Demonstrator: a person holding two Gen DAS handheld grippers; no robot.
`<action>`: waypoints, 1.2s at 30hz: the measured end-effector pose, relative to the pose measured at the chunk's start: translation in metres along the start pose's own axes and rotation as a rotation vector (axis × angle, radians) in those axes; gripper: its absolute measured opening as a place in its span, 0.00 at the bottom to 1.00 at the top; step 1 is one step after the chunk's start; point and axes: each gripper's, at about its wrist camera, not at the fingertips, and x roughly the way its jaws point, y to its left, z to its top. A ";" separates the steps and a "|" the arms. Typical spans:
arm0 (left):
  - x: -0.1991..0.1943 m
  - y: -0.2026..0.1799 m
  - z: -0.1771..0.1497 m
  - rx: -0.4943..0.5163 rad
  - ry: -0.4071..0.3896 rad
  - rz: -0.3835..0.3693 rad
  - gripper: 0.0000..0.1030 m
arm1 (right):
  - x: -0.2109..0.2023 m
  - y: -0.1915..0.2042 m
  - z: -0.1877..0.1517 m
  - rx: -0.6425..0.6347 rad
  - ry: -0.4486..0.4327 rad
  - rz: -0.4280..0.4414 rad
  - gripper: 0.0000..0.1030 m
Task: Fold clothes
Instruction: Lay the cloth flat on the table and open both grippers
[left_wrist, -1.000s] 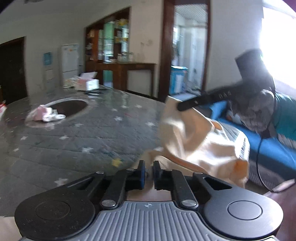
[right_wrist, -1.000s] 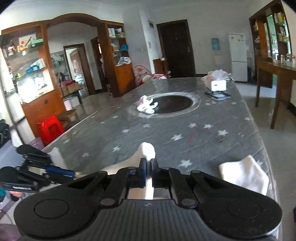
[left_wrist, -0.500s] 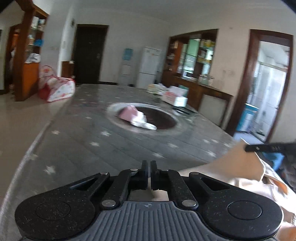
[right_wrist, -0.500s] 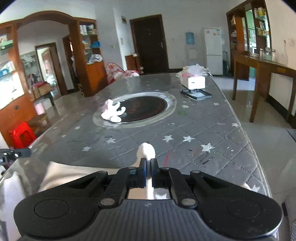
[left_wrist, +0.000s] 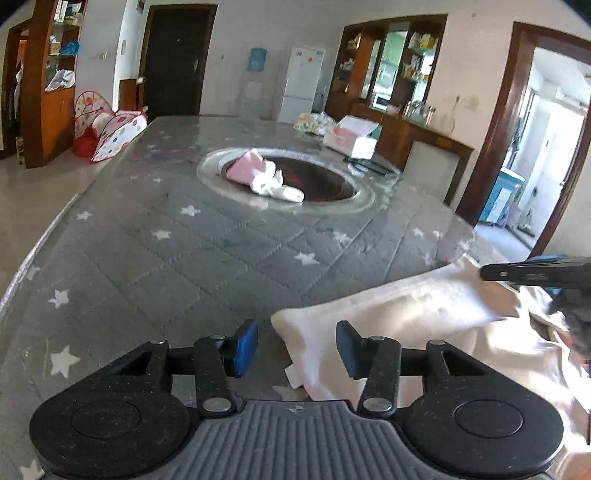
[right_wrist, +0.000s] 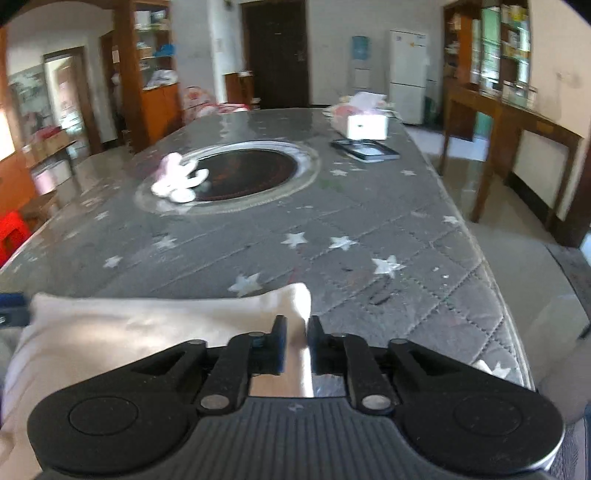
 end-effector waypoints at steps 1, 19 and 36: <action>0.003 -0.001 -0.001 -0.002 0.012 -0.003 0.33 | -0.003 0.001 -0.002 -0.013 0.000 0.009 0.28; 0.048 0.028 0.042 0.110 0.015 0.198 0.06 | -0.011 0.046 -0.010 -0.200 -0.021 0.081 0.31; -0.008 0.020 0.015 0.133 -0.023 0.171 0.24 | -0.015 0.067 -0.027 -0.228 0.001 0.132 0.39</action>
